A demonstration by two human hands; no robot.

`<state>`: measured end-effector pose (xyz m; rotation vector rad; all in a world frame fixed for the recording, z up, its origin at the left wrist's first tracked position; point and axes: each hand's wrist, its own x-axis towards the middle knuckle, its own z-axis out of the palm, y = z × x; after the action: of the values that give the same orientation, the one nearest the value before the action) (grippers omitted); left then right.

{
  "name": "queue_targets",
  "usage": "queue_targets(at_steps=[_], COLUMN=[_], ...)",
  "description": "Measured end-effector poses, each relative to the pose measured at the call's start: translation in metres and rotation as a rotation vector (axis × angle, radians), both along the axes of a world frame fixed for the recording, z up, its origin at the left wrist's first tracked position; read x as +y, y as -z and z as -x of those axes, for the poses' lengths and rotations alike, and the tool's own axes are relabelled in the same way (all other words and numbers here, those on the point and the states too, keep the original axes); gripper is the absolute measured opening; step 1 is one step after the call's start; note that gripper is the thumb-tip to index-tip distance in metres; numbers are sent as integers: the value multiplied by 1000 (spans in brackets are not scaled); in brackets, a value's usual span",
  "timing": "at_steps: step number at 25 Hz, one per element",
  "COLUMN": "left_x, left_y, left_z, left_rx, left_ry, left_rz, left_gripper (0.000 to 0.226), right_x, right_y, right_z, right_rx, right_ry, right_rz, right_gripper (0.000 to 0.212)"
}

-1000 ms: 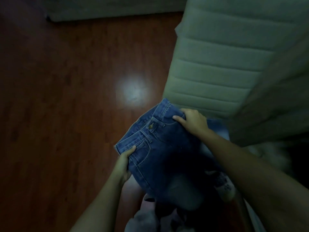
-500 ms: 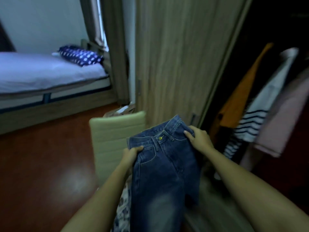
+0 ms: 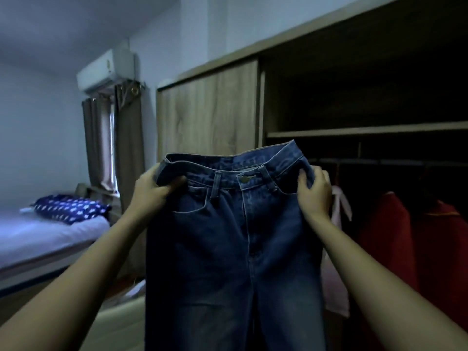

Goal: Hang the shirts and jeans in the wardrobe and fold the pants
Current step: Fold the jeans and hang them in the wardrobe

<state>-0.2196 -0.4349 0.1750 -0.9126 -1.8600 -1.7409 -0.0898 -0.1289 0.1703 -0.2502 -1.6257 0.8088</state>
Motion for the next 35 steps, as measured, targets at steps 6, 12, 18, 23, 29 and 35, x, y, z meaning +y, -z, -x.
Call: queue_targets(at_steps=[6, 12, 18, 23, 29, 35], left_x=[7, 10, -10, 26, 57, 40], left_y=[-37, -40, -45, -45, -64, -62], left_z=[-9, -10, -9, -33, -82, -94], left_rx=[204, 188, -68, -543, -282, -32], left_ry=[-230, -230, 226, 111, 315, 476], left_rz=[115, 71, 30, -174, -166, 54], left_gripper=[27, 28, 16, 13, 23, 34], right_x=[4, 1, 15, -3, -87, -105], right_y=[-45, -51, -39, -18, -56, -51], right_z=[-32, -40, -54, -13, -18, -24], right_rx=[-142, -243, -314, -401, -279, -351], right_ry=[-253, -210, -501, -485, -970, -1066], right_rz=[-146, -151, 69, 595, 532, 289], right_gripper=[14, 17, 22, 47, 18, 72])
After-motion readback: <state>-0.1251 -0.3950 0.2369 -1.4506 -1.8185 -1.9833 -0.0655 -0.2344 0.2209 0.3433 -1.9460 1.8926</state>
